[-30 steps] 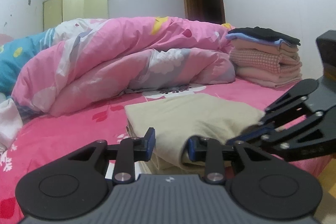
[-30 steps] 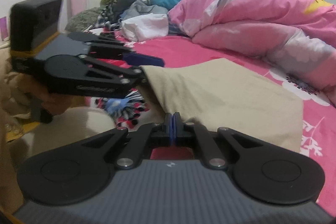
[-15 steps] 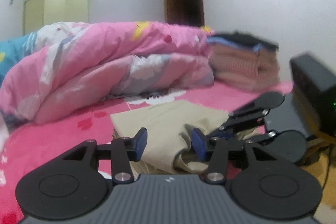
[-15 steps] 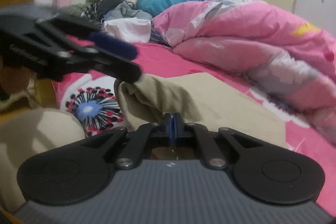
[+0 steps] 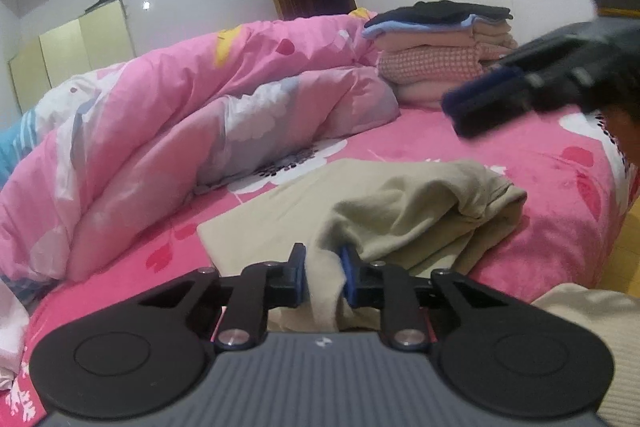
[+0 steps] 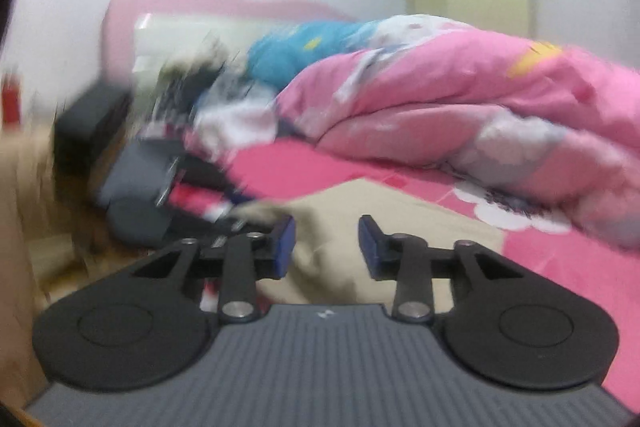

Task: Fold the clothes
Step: 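Lift the trouser edge with both grippers and fold it over the trousers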

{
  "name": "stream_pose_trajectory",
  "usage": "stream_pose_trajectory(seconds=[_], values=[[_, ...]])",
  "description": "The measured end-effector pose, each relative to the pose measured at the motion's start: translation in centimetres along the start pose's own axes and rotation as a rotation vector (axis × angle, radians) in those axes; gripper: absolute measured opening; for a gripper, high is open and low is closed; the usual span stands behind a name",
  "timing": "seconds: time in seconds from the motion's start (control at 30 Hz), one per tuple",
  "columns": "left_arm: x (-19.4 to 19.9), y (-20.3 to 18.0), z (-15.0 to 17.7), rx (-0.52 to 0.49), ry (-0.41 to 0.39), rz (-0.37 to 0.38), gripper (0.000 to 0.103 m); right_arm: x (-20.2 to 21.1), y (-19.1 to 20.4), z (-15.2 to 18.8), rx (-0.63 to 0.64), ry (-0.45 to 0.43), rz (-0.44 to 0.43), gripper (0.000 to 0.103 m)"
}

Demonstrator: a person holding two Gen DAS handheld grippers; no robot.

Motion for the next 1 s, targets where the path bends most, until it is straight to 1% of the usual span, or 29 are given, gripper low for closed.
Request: stream_pose_trajectory(seconds=[0.03,0.13,0.23,0.33,0.37,0.43,0.5,0.53,0.57,0.6,0.63,0.7,0.73,0.8,0.87,0.9,0.93,0.97,1.0], values=[[0.1,-0.1,0.0,0.000,-0.008,-0.005,0.018,0.0,-1.2,-0.3,-0.035,-0.002,-0.007,0.042],[0.3,-0.3,-0.1,-0.006,-0.031,-0.020,0.016,-2.2,-2.7,-0.7,-0.019,0.078,-0.032,0.047],[0.5,-0.5,0.1,-0.015,-0.051,-0.028,0.015,-4.7,-2.6,-0.7,0.064,0.179,-0.062,0.047],[0.7,-0.6,0.2,-0.024,-0.069,-0.033,0.015,-6.8,-2.4,-0.8,0.140,0.268,-0.085,0.045],[0.8,-0.6,0.3,-0.027,-0.076,-0.035,0.015,-7.1,-2.2,-0.9,0.151,0.285,-0.096,0.044],[1.0,-0.7,0.4,-0.032,-0.088,-0.039,0.015,-7.5,-2.0,-1.0,0.173,0.317,-0.117,0.036],[1.1,-0.8,0.5,-0.038,-0.101,-0.043,0.015,-7.5,-1.2,-1.1,0.213,0.329,-0.106,0.026],[1.2,-0.8,0.6,-0.041,-0.107,-0.045,0.014,-7.2,-0.5,-1.1,0.249,0.315,-0.069,0.022],[1.2,-0.9,0.6,-0.044,-0.113,-0.047,0.014,-6.9,0.3,-1.1,0.288,0.298,-0.028,0.016],[1.3,-0.9,0.7,-0.047,-0.119,-0.049,0.014,-6.5,1.4,-0.9,0.338,0.273,0.042,0.011],[1.3,-0.9,0.7,-0.049,-0.123,-0.049,0.014,-6.1,2.5,-0.7,0.388,0.247,0.112,0.009],[1.3,-0.9,0.8,-0.051,-0.117,-0.044,0.014,-5.5,4.6,-0.3,0.489,0.197,0.251,0.008],[1.2,-0.9,0.9,-0.052,-0.114,-0.041,0.014,-5.8,5.7,0.5,0.559,0.192,0.323,0.008],[1.1,-0.9,1.0,-0.060,-0.099,-0.022,0.015,-7.6,7.2,3.2,0.757,0.218,0.485,0.008],[1.1,-1.0,0.9,-0.074,-0.085,-0.018,0.021,-9.3,8.6,5.7,0.950,0.242,0.640,0.007],[1.1,-1.0,0.7,-0.077,-0.086,-0.017,0.026,-9.5,9.0,6.4,1.010,0.242,0.666,0.006],[1.2,-0.9,0.6,-0.080,-0.087,-0.016,0.035,-9.7,9.4,6.9,1.062,0.242,0.689,0.006],[1.3,-0.9,0.4,-0.083,-0.087,-0.015,0.042,-9.5,9.6,6.8,1.066,0.238,0.684,0.006],[1.2,-0.8,0.3,-0.085,-0.087,-0.012,0.051,-9.3,9.5,6.7,1.063,0.234,0.674,0.006]])
Point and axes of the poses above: each gripper's, at about its wrist camera, not at the fingertips, and x roughly against the way its jaws point, y to its left, z to its underside, the point moved 1 cm from there along -x, roughly the way its jaws point, and after that the axes turned 11 degrees about y, right-handed, at the moved point
